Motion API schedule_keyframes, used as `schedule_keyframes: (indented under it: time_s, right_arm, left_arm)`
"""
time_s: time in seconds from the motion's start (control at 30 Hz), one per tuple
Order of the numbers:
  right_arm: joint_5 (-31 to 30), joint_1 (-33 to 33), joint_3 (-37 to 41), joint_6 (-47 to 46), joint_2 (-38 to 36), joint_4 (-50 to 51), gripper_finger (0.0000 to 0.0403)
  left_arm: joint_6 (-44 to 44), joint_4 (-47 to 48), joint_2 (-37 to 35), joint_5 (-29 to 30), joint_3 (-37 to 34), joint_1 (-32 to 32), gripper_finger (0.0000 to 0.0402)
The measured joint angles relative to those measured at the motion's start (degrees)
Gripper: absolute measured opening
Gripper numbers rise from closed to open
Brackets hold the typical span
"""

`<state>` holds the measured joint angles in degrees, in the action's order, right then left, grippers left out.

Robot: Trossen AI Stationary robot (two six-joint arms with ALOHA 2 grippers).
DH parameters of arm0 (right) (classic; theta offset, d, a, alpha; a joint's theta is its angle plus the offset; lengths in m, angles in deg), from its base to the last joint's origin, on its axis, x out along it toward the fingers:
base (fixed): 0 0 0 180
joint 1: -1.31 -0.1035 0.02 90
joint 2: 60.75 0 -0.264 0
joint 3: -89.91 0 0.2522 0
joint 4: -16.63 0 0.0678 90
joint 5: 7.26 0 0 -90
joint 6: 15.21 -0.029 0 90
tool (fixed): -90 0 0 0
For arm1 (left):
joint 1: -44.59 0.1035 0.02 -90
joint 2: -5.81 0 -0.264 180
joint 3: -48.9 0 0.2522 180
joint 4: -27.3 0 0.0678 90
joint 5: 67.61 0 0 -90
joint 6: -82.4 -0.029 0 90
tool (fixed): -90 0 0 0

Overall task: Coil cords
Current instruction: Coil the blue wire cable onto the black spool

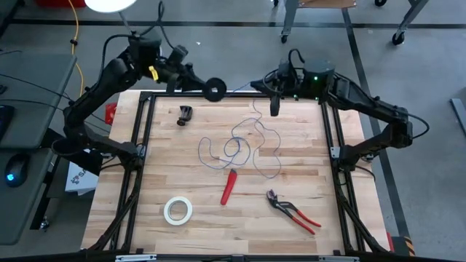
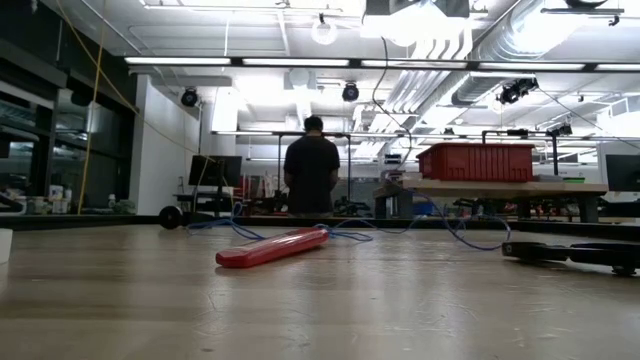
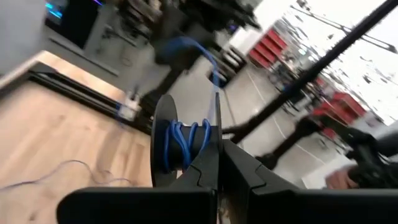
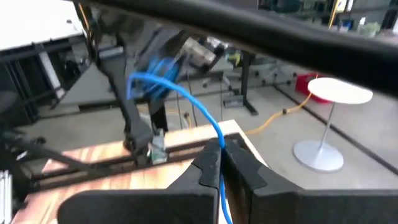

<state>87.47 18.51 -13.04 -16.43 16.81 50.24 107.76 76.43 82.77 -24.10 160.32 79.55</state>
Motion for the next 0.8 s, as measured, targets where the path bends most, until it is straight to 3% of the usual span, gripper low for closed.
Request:
schedule_keyframes:
  time_s: [0.2, 0.33, 0.63, 0.8]
  right_arm:
    - [0.35, 0.77, 0.00, -0.01, 0.00, -5.55, 0.0000]
    - [1.27, 0.82, -0.02, -1.40, 0.41, -8.61, 0.0000]
    - [6.55, 0.61, -0.02, -4.95, 1.88, -10.96, 0.0000]
    - [8.29, -0.09, -0.02, -6.31, 1.86, -11.17, 0.0000]
  left_arm:
    - [0.02, 0.00, 3.04, -0.54, 0.07, -5.28, 0.0000]
    - [1.63, -5.75, 6.95, -4.05, 0.02, -8.36, 0.0000]
    - [17.70, -40.06, 17.40, -11.71, 0.02, -12.48, 0.0000]
    - [27.42, -60.76, 21.33, -12.58, 0.02, -13.03, 0.0000]
